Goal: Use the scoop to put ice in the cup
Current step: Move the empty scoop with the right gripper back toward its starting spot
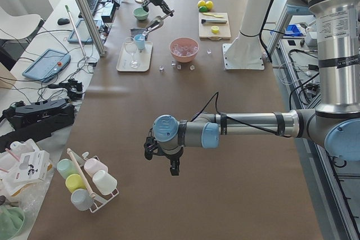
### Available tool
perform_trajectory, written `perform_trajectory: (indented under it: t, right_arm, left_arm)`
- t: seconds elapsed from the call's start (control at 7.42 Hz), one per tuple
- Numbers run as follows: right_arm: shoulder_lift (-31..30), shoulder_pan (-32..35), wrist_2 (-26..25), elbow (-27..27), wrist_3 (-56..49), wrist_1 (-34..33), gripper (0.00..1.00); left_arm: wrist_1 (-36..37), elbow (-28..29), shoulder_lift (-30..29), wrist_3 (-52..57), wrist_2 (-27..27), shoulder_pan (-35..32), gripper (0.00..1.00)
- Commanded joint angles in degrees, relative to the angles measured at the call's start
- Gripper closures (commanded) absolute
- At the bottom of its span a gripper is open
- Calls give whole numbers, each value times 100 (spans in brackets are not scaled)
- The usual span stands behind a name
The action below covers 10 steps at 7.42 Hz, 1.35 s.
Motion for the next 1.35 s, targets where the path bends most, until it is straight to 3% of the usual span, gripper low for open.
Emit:
perform_trajectory:
  t: [0.0, 0.67, 0.94, 1.08, 1.21]
  right_arm:
    - [7, 1, -20, -1, -55, -112, 100]
    - [-19, 18, -29, 121, -266, -280, 100]
    - [-631, 228, -107, 1415, -267, -271, 100]
    - [-1253, 290, -212, 2371, -267, -219, 100]
    - [-1781, 291, -231, 2877, -249, -44, 100]
  left_arm:
    - [0, -4, 0, 0, 0, 0, 2]
    - [0, 4, 0, 0, 0, 0, 2]
    - [9, 4, 0, 0, -9, -9, 2]
    - [9, 4, 9, 0, -9, -9, 2]
    - [9, 22, 9, 0, -9, -9, 2]
